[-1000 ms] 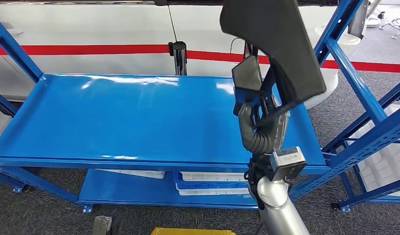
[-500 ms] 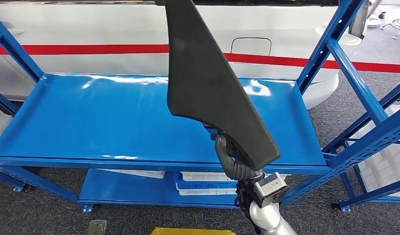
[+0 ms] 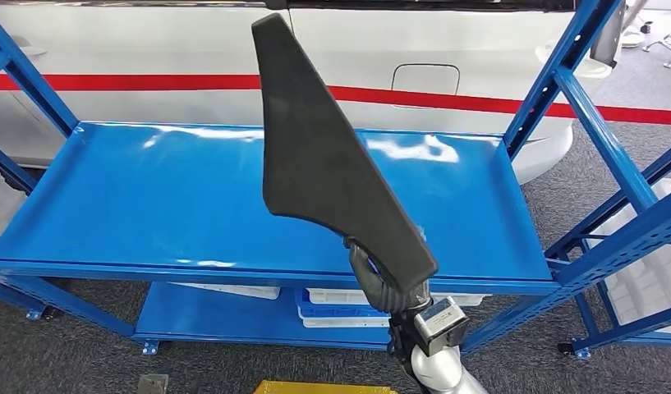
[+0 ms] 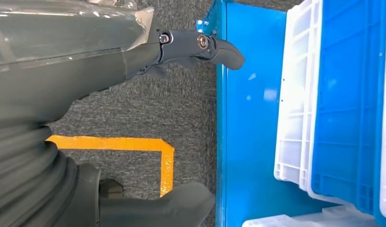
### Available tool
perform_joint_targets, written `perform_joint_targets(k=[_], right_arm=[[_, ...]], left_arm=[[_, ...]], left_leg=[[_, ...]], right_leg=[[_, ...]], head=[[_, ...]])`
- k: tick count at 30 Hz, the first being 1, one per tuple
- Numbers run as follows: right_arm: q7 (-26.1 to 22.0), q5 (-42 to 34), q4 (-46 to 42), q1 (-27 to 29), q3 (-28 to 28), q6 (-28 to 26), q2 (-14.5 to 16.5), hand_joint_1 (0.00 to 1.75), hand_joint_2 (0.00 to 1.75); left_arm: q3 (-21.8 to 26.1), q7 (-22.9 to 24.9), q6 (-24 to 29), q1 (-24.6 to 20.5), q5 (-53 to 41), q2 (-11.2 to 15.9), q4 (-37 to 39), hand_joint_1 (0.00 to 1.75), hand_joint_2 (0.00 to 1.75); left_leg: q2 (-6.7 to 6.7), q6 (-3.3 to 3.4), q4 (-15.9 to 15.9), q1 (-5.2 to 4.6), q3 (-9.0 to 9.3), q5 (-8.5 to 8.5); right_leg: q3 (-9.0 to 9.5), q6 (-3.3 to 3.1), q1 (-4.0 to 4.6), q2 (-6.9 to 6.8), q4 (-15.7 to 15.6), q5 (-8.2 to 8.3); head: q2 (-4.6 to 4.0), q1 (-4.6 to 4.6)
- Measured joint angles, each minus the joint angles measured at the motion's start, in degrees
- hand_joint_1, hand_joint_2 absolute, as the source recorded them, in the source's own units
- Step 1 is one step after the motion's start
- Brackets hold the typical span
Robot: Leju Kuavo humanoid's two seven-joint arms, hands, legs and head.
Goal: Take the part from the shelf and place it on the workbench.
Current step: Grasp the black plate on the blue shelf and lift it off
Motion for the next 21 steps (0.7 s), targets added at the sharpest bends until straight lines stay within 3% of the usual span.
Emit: perform_joint_targets(k=[1,2,3,5,6,10,12,14,16,17,18,21], right_arm=[[0.0,0.0,0.2,0.1,0.0,0.0,-0.1,1.75,1.75],[0.0,0.0,0.3,0.1,0.0,0.0,-0.2,1.75,1.75],[-0.1,-0.1,0.4,0.1,0.0,0.0,-0.3,1.75,1.75],[-0.2,-0.2,0.5,0.1,0.1,0.0,-0.3,1.75,1.75],[-0.3,-0.3,0.6,0.1,0.1,0.0,-0.3,1.75,1.75],[-0.4,-0.5,0.9,0.2,0.2,0.0,-0.3,1.75,1.75],[-0.4,-0.5,1.0,0.1,0.2,0.0,-0.2,1.75,1.75],[-0.3,-0.5,1.1,-0.2,0.2,0.0,-0.1,1.75,1.75],[-0.1,-0.6,1.3,-0.4,0.2,0.0,-0.1,1.75,1.75],[0.0,-0.6,1.4,-0.5,0.3,0.0,-0.1,1.75,1.75],[0.1,-0.7,1.5,-0.5,0.3,0.0,-0.1,1.75,1.75],[0.4,-0.8,1.5,-0.6,0.5,0.0,-0.1,1.75,1.75]], left_arm=[[0.0,0.0,-0.1,0.1,0.0,0.0,0.0,0.0,1.75],[0.0,0.0,-0.2,0.1,0.0,0.0,0.0,0.0,1.75],[0.0,0.0,-0.3,0.1,0.0,0.0,0.0,0.0,1.75],[0.1,0.0,-0.3,0.1,0.0,0.1,0.0,0.0,1.75],[0.1,0.0,-0.3,0.1,0.0,0.2,0.0,0.0,1.75],[0.5,0.0,-0.1,0.0,0.0,0.3,0.0,0.0,1.75],[0.8,0.0,-0.2,0.0,0.0,0.3,0.0,0.0,1.75],[1.0,0.0,-0.3,0.0,0.0,0.3,0.0,0.0,1.75],[1.0,0.0,-0.3,0.0,-0.1,0.3,0.0,0.0,1.75],[1.0,0.0,-0.3,0.0,-0.1,0.3,0.0,0.0,1.75],[1.0,0.0,-0.4,0.0,-0.2,0.2,0.0,0.0,1.75],[1.1,0.0,-0.5,-0.5,-0.3,0.2,0.0,0.0,1.75]], left_leg=[[-0.03,-0.06,0.0,0.03,-0.03,0.0],[-0.08,-0.18,0.1,0.09,-0.03,-0.02],[-0.14,-0.45,0.3,0.2,-0.04,-0.1],[-0.24,-1.3,0.9,0.23,-0.23,-0.44],[-0.29,-1.79,1.3,0.17,-0.45,-0.6],[-0.3,-2.91,2.3,0.45,-1.13,-1.07],[-0.13,-3.32,6.0,0.66,-2.61,-3.89],[-0.03,-3.47,13.0,0.63,-5.42,-8.09],[-0.04,-3.21,18.0,0.57,-7.29,-10.18],[-0.04,-2.88,18.0,0.49,-6.95,-9.88],[-0.04,-2.4,15.9,0.34,-5.51,-8.73],[0.18,-0.51,5.1,-0.67,1.11,-5.07]], right_leg=[[-0.44,0.38,-0.12,0.0,0.7,0.2],[0.21,0.95,-0.32,-0.02,-0.8,1.24],[1.86,1.68,-0.65,-0.05,-4.3,2.94],[5.01,2.46,-1.05,-0.04,-10.8,5.44],[5.87,2.28,-1.1,0.03,-12.6,6.08],[5.64,0.53,-0.83,0.29,-12.8,6.63],[5.39,-0.11,-0.69,0.24,-12.8,6.98],[4.99,-0.63,-0.24,0.16,-12.8,7.3],[4.5,-1.13,0.33,0.1,-12.8,7.63],[4.28,-1.34,0.62,0.09,-12.8,7.78],[4.11,-1.56,0.88,0.09,-12.8,7.94],[3.9,-1.74,1.33,0.06,-12.9,8.5]], head=[[0.0,0.08],[0.0,0.15],[0.0,0.17],[0.0,0.25],[0.0,0.22],[0.0,-0.15],[0.0,-0.18],[0.0,-0.2],[0.0,-0.19],[0.0,-0.19],[0.0,-0.18],[0.0,-0.11]])
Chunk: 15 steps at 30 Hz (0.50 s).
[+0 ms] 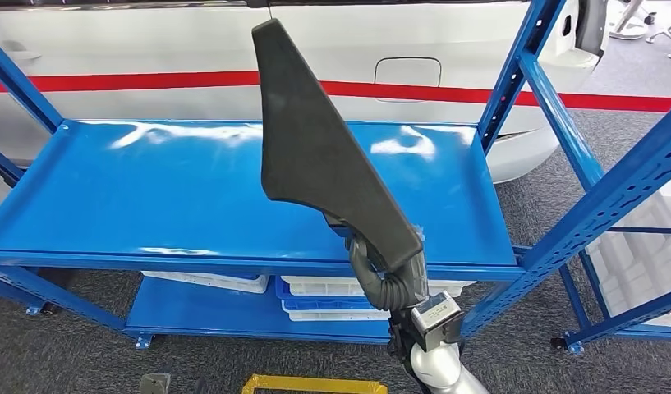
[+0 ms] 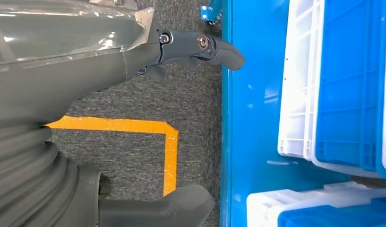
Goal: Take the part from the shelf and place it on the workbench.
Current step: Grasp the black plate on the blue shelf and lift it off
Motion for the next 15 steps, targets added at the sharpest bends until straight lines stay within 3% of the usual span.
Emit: perform_joint_targets(k=[1,3,5,7,9,10,11,12,14,15], right_arm=[[0.0,0.0,0.0,-0.1,0.1,0.0,0.0,1.75,1.75],[0.1,-0.2,0.1,-0.2,0.1,0.0,-0.1,1.75,1.75],[-0.1,-0.6,0.1,-0.2,0.2,0.1,-0.2,1.75,1.75],[-0.4,-1.2,0.2,-0.2,0.3,0.1,-0.3,1.75,1.75],[-0.7,-1.6,0.3,-0.2,0.3,0.2,-0.4,1.75,1.75],[-0.8,-1.7,0.4,-0.1,0.4,0.2,-0.5,1.75,1.75],[-0.8,-1.8,0.6,0.0,0.4,0.2,-0.5,1.75,1.75],[-0.9,-1.9,0.6,0.0,0.4,0.2,-0.5,1.75,1.75],[-1.0,-1.8,0.7,-0.1,0.5,0.2,-0.5,1.75,1.75],[-1.0,-1.7,0.7,-0.1,0.5,0.2,-0.4,1.75,1.75]], left_arm=[[0.0,0.0,0.0,-0.2,0.0,0.0,0.0,0.0,1.75],[0.2,0.0,0.0,-0.5,0.0,0.0,0.0,0.0,1.75],[0.3,0.0,0.0,-0.5,0.0,0.0,0.0,0.0,1.75],[0.4,0.0,0.0,-0.6,0.0,-0.1,0.0,0.0,1.75],[0.4,0.0,0.0,-0.6,0.0,-0.1,0.0,0.0,1.75],[0.5,0.0,0.0,-0.5,0.0,-0.1,0.0,0.0,1.75],[0.6,0.0,0.0,-0.5,0.0,-0.2,0.0,0.0,1.75],[0.6,0.0,0.0,-0.4,0.0,-0.2,0.0,0.0,1.75],[0.8,0.0,0.0,-0.4,0.0,-0.3,0.0,0.0,1.75],[1.0,0.0,0.0,-0.4,0.0,-0.3,0.0,0.0,1.75]], left_leg=[[0.14,0.43,-2.0,-0.38,1.08,0.44],[0.33,0.92,-2.9,-0.86,1.23,1.01],[0.43,1.17,-4.0,-0.62,1.22,2.3],[0.57,1.32,-5.0,-0.29,0.81,3.63],[0.57,1.43,-5.0,-0.38,-0.21,4.38],[0.58,1.35,-5.0,-0.41,-0.75,4.73],[0.58,1.27,-4.9,-0.4,-1.28,5.1],[0.58,1.13,-4.9,-0.36,-1.78,5.44],[0.56,0.71,-4.6,-0.25,-2.56,5.96],[0.53,0.42,-4.4,-0.25,-2.9,6.17]], right_leg=[[-0.04,0.2,-0.03,-0.07,0.0,0.2],[-0.07,0.89,-0.17,-0.22,-0.3,0.72],[-0.54,1.43,-0.15,-0.25,0.0,0.58],[-2.04,1.22,-0.06,-0.17,3.5,-2.16],[-4.17,0.86,-0.25,-0.12,10.0,-6.18],[-4.8,0.96,-0.39,-0.13,12.7,-7.44],[-4.48,1.33,-0.52,-0.13,13.5,-7.8],[-3.04,1.89,-0.66,-0.14,12.2,-7.34],[2.02,2.87,-1.01,-0.2,4.6,-5.65],[4.27,3.0,-0.94,-0.15,1.4,-4.84]], head=[[0.0,-0.05],[0.0,-0.14],[0.0,-0.16],[0.0,0.04],[0.0,0.23],[0.0,0.31],[0.0,0.34],[0.0,0.4],[0.0,0.39],[0.0,0.39]])
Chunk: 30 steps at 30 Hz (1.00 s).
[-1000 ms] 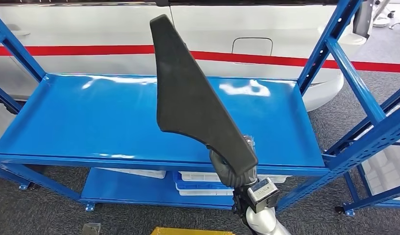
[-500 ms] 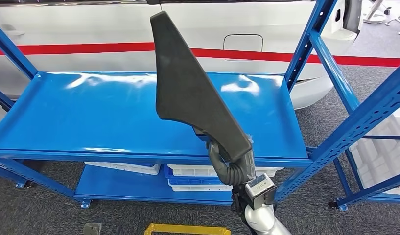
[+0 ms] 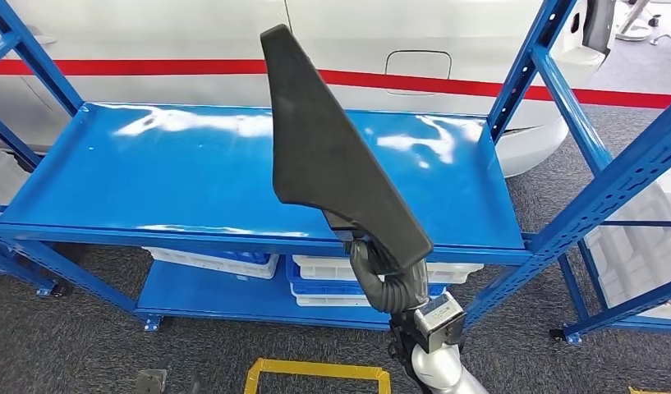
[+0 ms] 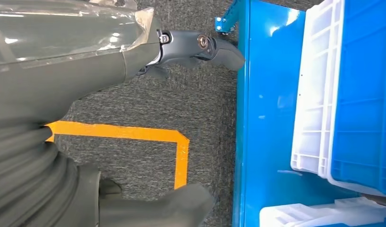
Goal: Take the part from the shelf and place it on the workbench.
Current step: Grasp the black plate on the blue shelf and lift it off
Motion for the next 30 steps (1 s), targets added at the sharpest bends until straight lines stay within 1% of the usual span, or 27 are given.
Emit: perform_joint_targets(k=[1,2,3,5,6,7,8,9,10,11,12,13,14,15,16,17,19,20,21,22,24,25,26,27,28,29,30], right_arm=[[-0.1,0.1,0.0,-0.1,0.0,0.0,0.1,1.75,1.75],[-0.2,0.3,0.0,-0.1,0.1,0.0,0.2,1.75,1.75],[-0.4,0.4,0.0,-0.1,0.1,0.1,0.3,1.75,1.75],[-0.6,0.6,0.0,-0.2,0.1,0.2,0.4,1.75,1.75],[-0.7,0.7,0.0,-0.3,0.2,0.3,0.6,1.75,1.75],[-0.8,0.8,0.0,-0.3,0.3,0.4,0.7,1.75,1.75],[-0.8,0.9,0.0,-0.3,0.3,0.5,0.9,1.75,1.75],[-0.8,0.9,0.1,-0.3,0.4,0.7,1.0,1.75,1.75],[-0.9,0.9,0.1,-0.2,0.4,0.8,1.0,1.75,1.75],[-0.9,1.0,0.2,-0.1,0.4,0.9,1.1,1.75,1.75],[-0.9,1.0,0.3,0.0,0.4,1.0,1.1,1.75,1.75],[-0.9,0.9,0.4,0.1,0.5,1.1,1.2,1.75,1.75],[-1.0,0.9,0.4,0.2,0.5,1.2,1.3,1.75,1.75],[-1.1,0.9,0.5,0.2,0.5,1.4,1.4,1.75,1.75],[-1.2,0.9,0.5,0.3,0.4,1.7,1.5,1.75,1.75],[-1.3,0.9,0.5,0.3,0.4,1.9,1.7,1.75,1.75],[-1.5,1.0,0.5,0.4,0.4,2.2,1.9,1.75,1.75],[-1.6,1.0,0.5,0.5,0.4,2.3,2.0,1.75,1.75],[-1.7,1.1,0.5,0.7,0.4,2.5,2.1,1.75,1.75],[-1.7,1.2,0.5,0.8,0.4,2.7,2.2,1.75,1.75],[-1.8,1.4,0.5,1.0,0.2,3.2,2.2,1.75,1.75],[-1.8,1.5,0.6,1.2,0.1,3.4,2.2,1.75,1.75],[-1.8,1.6,0.7,1.3,0.1,3.6,2.2,1.75,1.75],[-1.8,1.7,0.8,1.5,0.0,3.8,2.2,1.75,1.75],[-1.8,1.7,0.9,1.5,-0.1,3.9,2.3,1.75,1.75],[-1.8,1.8,0.9,1.5,-0.2,4.1,2.3,1.75,1.75],[-1.8,1.9,1.0,1.5,-0.2,4.1,2.4,1.75,1.75]], left_arm=[[0.2,0.0,0.0,0.0,0.0,0.0,0.0,0.0,1.75],[0.4,0.0,0.0,0.0,0.0,0.0,0.0,0.0,1.75],[0.5,0.0,0.0,0.1,0.0,-0.1,0.0,0.0,1.75],[0.7,0.0,0.0,0.2,0.0,-0.1,0.0,0.0,1.75],[0.8,0.0,0.0,0.3,0.0,-0.1,0.0,0.0,1.75],[0.9,0.0,-0.1,0.4,0.0,-0.1,0.0,0.0,1.75],[1.0,0.0,-0.2,0.5,0.0,-0.2,0.0,0.0,1.75],[1.1,0.0,-0.4,0.5,0.0,-0.2,0.0,0.0,1.75],[1.2,0.0,-0.5,0.6,0.0,-0.2,0.0,0.0,1.75],[1.3,0.0,-0.7,0.6,0.0,-0.2,0.0,0.0,1.75],[1.4,0.0,-1.1,0.7,0.0,-0.2,0.0,0.0,1.75],[1.6,0.0,-1.6,0.7,0.1,-0.2,0.0,0.0,1.75],[1.8,0.0,-2.2,0.6,0.2,-0.2,0.0,0.0,1.75],[2.0,0.0,-3.0,0.6,0.3,-0.2,0.0,0.0,1.75],[2.1,0.0,-3.6,0.5,0.4,-0.2,0.0,0.0,1.75],[2.3,0.0,-4.1,0.5,0.6,-0.2,0.0,0.0,1.75],[2.8,0.0,-4.7,0.5,0.7,-0.1,0.0,0.0,1.75],[3.1,0.0,-4.8,0.5,0.8,-0.1,0.0,0.0,1.75],[3.4,0.0,-4.8,0.5,0.8,-0.1,0.0,0.0,1.75],[3.6,0.0,-4.8,0.4,0.7,-0.1,0.0,0.0,1.75],[3.9,0.0,-4.8,0.5,0.7,0.0,0.0,0.0,1.75],[4.2,0.0,-4.8,0.6,0.6,0.0,0.0,0.0,1.75],[4.5,0.0,-4.8,0.6,0.6,0.0,0.1,0.0,1.75],[4.8,0.0,-4.9,0.7,0.6,0.0,0.1,0.0,1.75],[5.1,0.0,-5.0,0.8,0.6,0.0,0.1,0.0,1.75],[5.4,0.0,-5.3,0.8,0.6,0.0,0.2,0.0,1.75],[5.6,0.0,-5.8,0.7,0.5,0.0,0.3,0.0,1.75]], left_leg=[[-0.03,-0.27,0.3,-0.03,-0.23,0.15],[-0.05,-0.55,0.5,-0.07,-0.42,0.33],[-0.07,-0.86,0.6,-0.1,-0.54,0.53],[-0.21,-1.4,1.0,0.12,-0.86,0.46],[-0.34,-1.74,2.0,0.29,-1.37,-0.68],[-0.46,-2.08,4.1,0.49,-2.2,-2.65],[-0.56,-2.47,7.3,0.68,-3.37,-5.29],[-0.58,-2.82,11.1,0.86,-4.57,-7.86],[-0.58,-3.06,14.5,1.02,-5.47,-9.56],[-0.57,-3.18,16.5,1.15,-5.68,-10.2],[-0.57,-3.17,16.3,1.24,-4.78,-9.71],[-0.58,-3.05,13.8,1.29,-2.72,-8.46],[-0.65,-2.83,9.9,1.32,0.09,-7.01],[-0.76,-2.56,5.6,1.22,2.98,-6.05],[-0.87,-2.28,2.4,1.07,5.03,-5.48],[-0.97,-2.02,0.6,0.85,6.12,-5.33],[-0.95,-1.4,-0.3,0.38,6.18,-5.01],[-0.77,-0.99,-0.8,0.38,6.09,-4.5],[-0.62,-0.52,-1.2,0.4,5.89,-3.89],[-0.46,-0.02,-1.6,0.47,5.58,-3.22],[-0.3,0.51,-1.8,0.41,4.49,-2.18],[-0.23,0.6,-1.8,0.34,3.85,-1.73],[-0.17,0.58,-1.8,0.29,3.23,-1.29],[-0.13,0.53,-1.7,0.27,2.63,-0.88],[-0.11,0.4,-1.7,0.3,2.12,-0.5],[-0.12,0.2,-1.5,0.32,1.66,-0.18],[-0.12,-0.05,-1.3,0.25,1.19,0.08]], right_leg=[[1.23,-0.12,0.06,0.07,-2.1,0.41],[1.64,-0.5,0.17,0.18,-3.1,0.53],[1.52,-0.85,0.37,0.28,-2.9,0.9],[0.93,-1.85,0.0,0.26,-3.2,1.3],[0.7,-2.4,-0.15,0.22,-3.2,1.66],[0.4,-2.94,-0.29,0.18,-3.3,2.06],[0.17,-3.31,-0.2,0.16,-3.3,2.42],[-0.28,-3.56,-0.08,0.14,-3.3,2.77],[-0.71,-3.62,0.05,0.12,-3.2,3.1],[-1.11,-3.61,0.16,0.1,-3.2,3.42],[-1.45,-3.5,0.24,0.1,-3.2,3.69],[-1.71,-3.39,0.29,0.11,-3.2,3.94],[-1.87,-3.25,0.32,0.12,-3.2,4.16],[-2.02,-3.03,0.42,0.13,-3.2,4.36],[-2.11,-2.74,0.46,0.12,-3.2,4.6],[-2.19,-2.38,0.47,0.11,-3.2,4.84],[-2.37,-1.48,0.35,0.09,-3.4,5.43],[-2.58,-1.18,0.35,0.08,-3.2,5.4],[-3.11,-1.08,0.41,0.08,-2.5,4.76],[-3.99,-1.24,0.51,0.07,-0.8,3.38],[-6.67,-1.91,0.49,0.07,5.7,-0.89],[-7.85,-1.99,0.42,0.07,9.4,-2.65],[-8.37,-1.81,0.39,0.07,11.9,-3.62],[-7.87,-1.38,0.35,0.06,12.4,-3.66],[-6.16,-0.83,0.29,0.05,10.5,-2.83],[-3.47,-0.33,0.2,0.02,6.6,-1.66],[-0.45,-0.05,0.15,-0.01,2.1,-0.71]], head=[[0.0,-0.01],[0.0,-0.06],[0.0,-0.08],[0.0,-0.11],[0.0,-0.17],[0.0,-0.29],[0.0,-0.4],[0.0,-0.53],[0.0,-0.56],[0.0,-0.55],[0.0,-0.57],[0.0,-0.56],[0.0,-0.57],[0.0,-0.57],[0.0,-0.52],[0.0,-0.55],[0.0,-0.58],[0.0,-0.63],[0.0,-0.59],[0.0,-0.47],[0.0,-0.22],[0.0,-0.08],[0.0,-0.03],[0.0,-0.01],[0.0,0.04],[0.0,0.04],[0.0,0.08]])
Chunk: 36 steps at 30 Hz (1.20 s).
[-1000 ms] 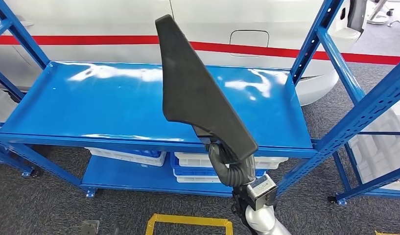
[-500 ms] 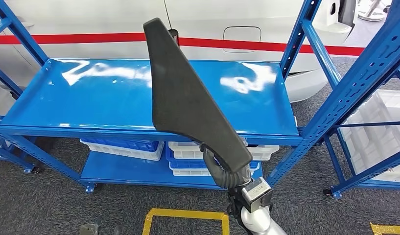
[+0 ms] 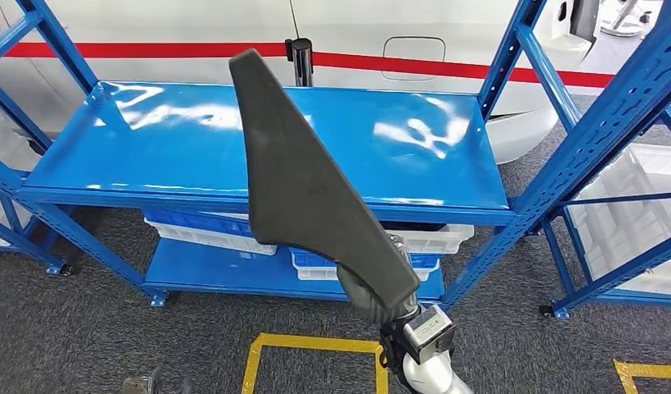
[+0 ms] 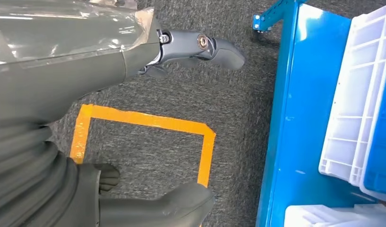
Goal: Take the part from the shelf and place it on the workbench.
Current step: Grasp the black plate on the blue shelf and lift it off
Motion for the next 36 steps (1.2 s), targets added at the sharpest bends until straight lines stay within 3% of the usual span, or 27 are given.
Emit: perform_joint_targets(k=[2,5,6,8,10,11,12,13,14,15,17,19,21,22,24,26,27,28,30,32,34,36], right_arm=[[0.0,0.3,0.0,0.0,-0.1,0.0,0.3,1.75,1.75],[-0.1,0.5,0.1,0.1,-0.3,0.1,0.4,1.75,1.75],[-0.1,0.6,0.1,0.2,-0.3,0.1,0.5,1.75,1.75],[-0.1,0.7,0.1,0.2,-0.4,0.1,0.8,1.75,1.75],[-0.1,0.8,0.1,0.3,-0.4,0.1,0.9,1.75,1.75],[-0.1,0.8,0.1,0.5,-0.4,0.1,0.9,1.75,1.75],[-0.1,0.9,0.2,0.6,-0.4,0.1,0.9,1.75,1.75],[-0.1,1.1,0.2,0.8,-0.4,0.1,1.0,1.75,1.75],[-0.1,1.3,0.2,0.9,-0.5,0.1,1.0,1.75,1.75],[-0.1,1.6,0.2,1.0,-0.6,0.2,1.0,1.75,1.75],[-0.1,2.1,0.1,1.1,-1.0,0.5,1.2,1.75,1.75],[-0.1,2.3,0.1,1.2,-1.2,0.7,1.3,1.75,1.75],[-0.1,2.5,0.1,1.3,-1.4,0.7,1.3,1.75,1.75],[-0.1,2.6,0.0,1.4,-1.5,0.7,1.3,1.75,1.75],[-0.1,2.6,0.0,1.6,-1.7,0.7,1.3,1.75,1.75],[-0.1,2.7,0.0,1.8,-1.8,0.8,1.2,1.75,1.75],[-0.1,2.7,0.0,1.9,-1.8,0.8,1.2,1.75,1.75],[-0.1,2.7,0.0,2.0,-1.8,0.8,1.2,1.75,1.75],[-0.1,2.8,0.0,2.0,-1.9,0.8,1.2,1.75,1.75],[-0.1,2.9,-0.1,1.9,-1.9,0.8,1.2,1.75,1.75],[-0.2,3.1,-0.2,1.9,-1.9,0.9,1.3,1.75,1.75],[-0.3,3.4,-0.2,2.0,-2.0,0.8,1.3,1.75,1.75]], left_arm=[[0.6,0.0,-1.4,-0.3,-0.4,0.1,1.0,0.0,1.75],[1.2,0.0,-3.2,-0.9,-1.0,0.7,3.7,0.0,1.75],[1.3,0.0,-3.7,-1.0,-1.1,0.9,4.6,0.0,1.75],[1.7,0.0,-4.2,-1.2,-1.3,1.3,5.9,0.0,1.75],[1.9,0.0,-4.3,-1.3,-1.4,1.5,6.9,0.0,1.75],[2.0,0.0,-4.4,-1.4,-1.4,1.5,7.3,0.0,1.75],[2.0,0.1,-4.5,-1.6,-1.5,1.6,7.8,0.0,1.75],[2.1,0.3,-4.6,-1.7,-1.6,1.7,8.4,0.0,1.75],[2.1,0.5,-4.7,-1.9,-1.9,1.8,9.0,0.0,1.75],[2.1,0.8,-4.8,-2.1,-2.1,1.8,9.4,0.0,1.75],[2.1,1.2,-4.8,-2.5,-2.5,2.1,10.1,0.0,1.75],[2.1,1.3,-4.8,-2.7,-2.6,2.4,10.7,0.0,1.75],[2.1,1.3,-4.8,-2.8,-2.7,2.7,11.2,0.0,1.75],[2.1,1.4,-4.8,-2.9,-2.8,2.8,11.4,0.0,1.75],[2.1,1.4,-4.8,-3.0,-3.0,2.9,11.6,0.0,1.75],[2.1,1.5,-4.8,-3.0,-3.1,3.0,11.8,0.0,1.75],[2.1,1.5,-4.7,-3.0,-3.3,3.0,11.9,0.0,1.75],[2.1,1.6,-4.8,-3.0,-3.3,3.1,12.0,0.0,1.75],[2.1,1.6,-4.8,-3.1,-3.4,3.1,12.2,0.0,1.75],[2.1,1.6,-4.9,-3.1,-3.5,3.1,12.2,0.0,1.75],[2.1,1.6,-4.9,-3.2,-3.6,3.1,12.2,0.0,1.75],[2.1,1.3,-4.9,-3.3,-4.0,3.2,12.2,0.0,1.75]], left_leg=[[0.01,-0.59,0.6,-0.17,-0.76,0.45],[-0.06,-1.56,1.2,-0.09,-1.51,1.14],[-0.17,-1.91,1.6,0.07,-1.95,0.56],[-0.4,-2.64,5.4,0.51,-3.55,-3.4],[-0.47,-3.33,12.2,0.82,-5.62,-8.59],[-0.47,-3.57,15.4,0.98,-6.27,-9.92],[-0.46,-3.72,17.0,1.14,-6.11,-10.01],[-0.45,-3.78,16.7,1.28,-4.96,-9.13],[-0.46,-3.72,14.2,1.39,-2.62,-7.6],[-0.52,-3.54,10.0,1.44,0.48,-6.39],[-0.73,-3.02,2.4,1.19,5.56,-5.77],[-0.86,-2.32,-0.2,0.64,6.86,-6.03],[-0.57,-1.18,-0.7,0.48,6.35,-4.97],[-0.38,-0.5,-1.0,0.47,5.93,-4.27],[-0.08,0.4,-1.2,0.36,4.65,-2.91],[0.03,0.64,-1.2,0.21,3.0,-1.72],[0.09,0.6,-1.1,0.18,2.19,-1.14],[0.14,0.48,-1.1,0.17,1.4,-0.57],[0.19,0.09,-0.7,0.19,-0.04,0.37],[0.21,-0.48,0.2,-0.02,-1.32,0.96],[0.24,-1.07,0.8,-0.15,-2.05,1.5],[0.15,-1.7,1.1,0.24,-2.4,1.65]], right_leg=[[3.47,-0.23,0.1,0.06,-5.7,1.02],[2.63,-1.39,-0.04,0.19,-6.4,1.63],[2.34,-2.0,-0.22,0.18,-6.4,2.04],[1.56,-3.26,-0.47,0.1,-6.6,3.11],[0.5,-3.75,-0.16,0.06,-6.5,4.04],[-0.09,-3.75,-0.01,0.05,-6.5,4.51],[-0.66,-3.69,0.11,0.05,-6.4,4.95],[-1.23,-3.57,0.2,0.06,-6.4,5.4],[-1.71,-3.39,0.26,0.07,-6.4,5.84],[-2.02,-3.2,0.29,0.09,-6.4,6.22],[-2.43,-2.58,0.41,0.07,-6.4,6.95],[-2.62,-1.76,0.36,0.0,-6.5,7.67],[-3.11,-1.12,0.29,0.01,-6.1,7.74],[-3.85,-1.16,0.3,0.04,-5.0,6.67],[-6.19,-1.96,0.24,0.06,0.6,2.19],[-8.17,-2.29,0.14,0.06,7.9,-1.74],[-8.25,-1.96,0.11,0.06,10.0,-2.2],[-7.33,-1.37,0.09,0.05,10.1,-1.59],[-2.62,-0.31,-0.03,0.01,4.6,0.66],[2.96,-0.21,0.05,0.01,-3.5,1.12],[4.79,-0.73,0.23,0.12,-7.2,0.4],[4.25,-1.63,-0.07,0.1,-7.5,0.68]], head=[[0.0,0.01],[0.0,0.04],[0.0,-0.01],[0.0,-0.23],[0.0,-0.45],[0.0,-0.45],[0.0,-0.46],[0.0,-0.47],[0.0,-0.46],[0.0,-0.48],[0.0,-0.43],[0.0,-0.39],[0.0,-0.42],[0.0,-0.33],[0.0,-0.21],[0.0,-0.05],[0.0,-0.01],[0.0,0.06],[0.0,0.09],[0.0,0.08],[0.0,0.01],[0.0,-0.02]])
